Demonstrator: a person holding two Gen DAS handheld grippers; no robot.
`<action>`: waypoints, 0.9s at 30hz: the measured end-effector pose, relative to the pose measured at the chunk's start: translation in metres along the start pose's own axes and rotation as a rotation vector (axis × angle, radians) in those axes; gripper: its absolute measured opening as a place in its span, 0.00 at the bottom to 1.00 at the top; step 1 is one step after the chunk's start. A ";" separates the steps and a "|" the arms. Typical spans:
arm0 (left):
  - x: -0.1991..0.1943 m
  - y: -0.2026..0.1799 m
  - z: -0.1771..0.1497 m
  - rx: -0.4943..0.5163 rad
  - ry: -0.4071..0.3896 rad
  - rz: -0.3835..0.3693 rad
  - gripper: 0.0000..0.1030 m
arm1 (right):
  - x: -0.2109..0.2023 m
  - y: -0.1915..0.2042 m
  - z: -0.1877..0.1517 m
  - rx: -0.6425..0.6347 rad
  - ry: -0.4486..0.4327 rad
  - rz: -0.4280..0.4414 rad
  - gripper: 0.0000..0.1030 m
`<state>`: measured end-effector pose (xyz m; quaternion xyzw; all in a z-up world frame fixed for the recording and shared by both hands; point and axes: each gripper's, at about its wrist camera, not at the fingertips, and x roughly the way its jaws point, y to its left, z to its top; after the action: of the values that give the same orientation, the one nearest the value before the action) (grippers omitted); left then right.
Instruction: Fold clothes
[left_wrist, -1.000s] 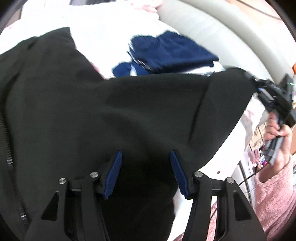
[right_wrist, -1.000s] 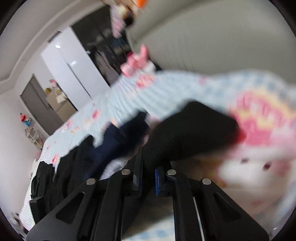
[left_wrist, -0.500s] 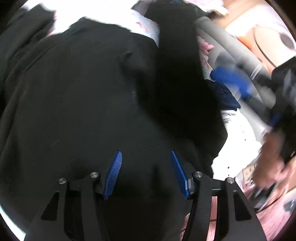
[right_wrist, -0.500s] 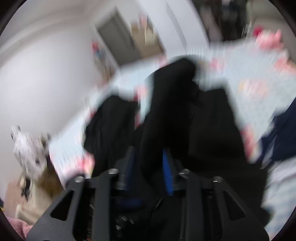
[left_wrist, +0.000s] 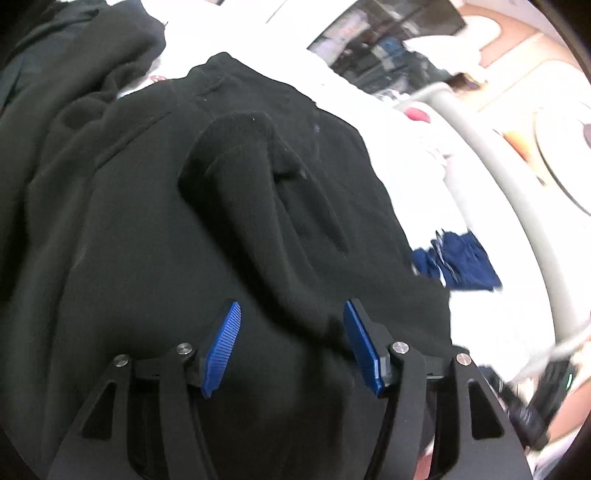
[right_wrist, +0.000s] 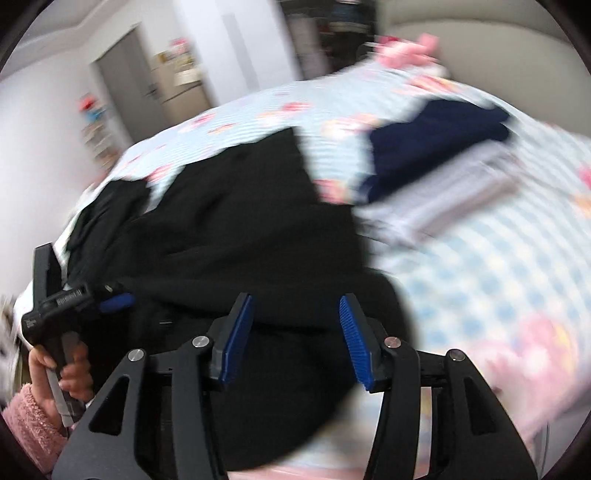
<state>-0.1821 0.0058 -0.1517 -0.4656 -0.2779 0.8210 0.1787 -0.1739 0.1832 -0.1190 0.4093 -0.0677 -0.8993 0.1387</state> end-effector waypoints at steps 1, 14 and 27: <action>0.009 0.001 0.008 -0.024 -0.001 0.006 0.58 | -0.003 -0.014 -0.002 0.029 0.001 -0.028 0.55; -0.095 -0.021 0.094 0.082 -0.431 0.225 0.08 | 0.028 -0.007 -0.013 -0.127 0.104 0.046 0.70; -0.044 0.017 0.012 0.165 -0.080 0.227 0.48 | 0.053 0.023 -0.037 -0.183 0.119 0.001 0.70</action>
<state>-0.1708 -0.0349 -0.1277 -0.4446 -0.1618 0.8739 0.1114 -0.1746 0.1453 -0.1760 0.4475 0.0229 -0.8757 0.1799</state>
